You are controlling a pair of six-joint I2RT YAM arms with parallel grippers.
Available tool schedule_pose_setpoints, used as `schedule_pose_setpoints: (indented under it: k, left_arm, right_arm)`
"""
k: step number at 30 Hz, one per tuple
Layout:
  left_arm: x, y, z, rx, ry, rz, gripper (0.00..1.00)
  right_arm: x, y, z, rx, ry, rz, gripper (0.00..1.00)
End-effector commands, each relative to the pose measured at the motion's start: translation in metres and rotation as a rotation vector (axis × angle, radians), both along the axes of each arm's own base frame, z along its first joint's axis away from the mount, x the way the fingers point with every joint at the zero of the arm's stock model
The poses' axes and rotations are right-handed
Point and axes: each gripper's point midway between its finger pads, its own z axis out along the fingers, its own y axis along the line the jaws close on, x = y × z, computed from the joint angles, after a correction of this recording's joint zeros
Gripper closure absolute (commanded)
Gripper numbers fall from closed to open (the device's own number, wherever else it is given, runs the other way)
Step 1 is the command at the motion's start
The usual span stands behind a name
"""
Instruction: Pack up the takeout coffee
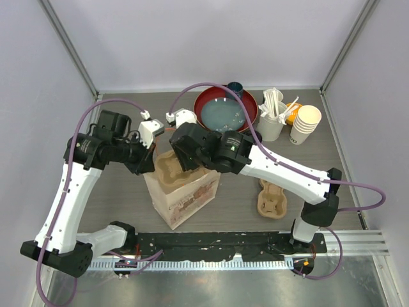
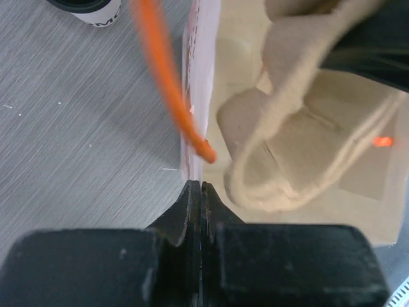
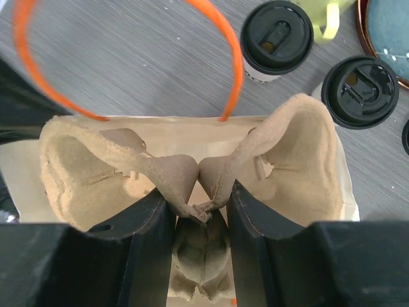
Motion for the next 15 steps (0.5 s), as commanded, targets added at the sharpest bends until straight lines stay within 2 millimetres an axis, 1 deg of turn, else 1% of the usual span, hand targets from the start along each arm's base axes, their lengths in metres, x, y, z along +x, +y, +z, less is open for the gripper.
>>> schedule_pose_setpoints:
  k: [1,4,5,7,8,12,13,14,15]
  left_arm:
    - [-0.033,0.004,-0.007,0.002,0.130,-0.019,1.00]
    - [-0.031,0.000,-0.007,-0.015,0.138,-0.017,1.00]
    - [-0.030,0.000,-0.009,-0.015,0.143,-0.011,1.00]
    - [-0.026,-0.001,-0.010,-0.021,0.135,0.011,1.00]
    - [-0.023,0.001,-0.012,-0.012,0.127,0.029,1.00]
    - [-0.006,0.009,-0.008,0.008,0.049,0.127,1.00]
    - [0.001,0.008,-0.004,-0.008,0.014,0.148,1.00]
    - [0.002,0.008,-0.001,-0.019,-0.010,0.165,1.00]
    - [0.004,0.008,0.001,-0.026,-0.029,0.173,1.00]
  right_arm:
    - [0.010,-0.015,-0.011,-0.010,0.011,-0.052,0.60]
    - [0.006,-0.007,-0.032,-0.033,0.055,-0.032,0.60]
    - [0.005,-0.007,-0.042,-0.058,0.064,-0.034,0.60]
    - [0.005,-0.006,-0.053,-0.081,0.065,-0.027,0.60]
    - [0.001,-0.006,-0.062,-0.103,0.069,-0.014,0.60]
    - [-0.016,-0.009,-0.080,-0.189,0.083,0.024,0.60]
    - [-0.020,-0.009,-0.084,-0.206,0.091,0.031,0.60]
    - [-0.024,-0.014,-0.088,-0.231,0.111,0.022,0.60]
    - [-0.029,-0.013,-0.093,-0.244,0.128,0.023,0.60]
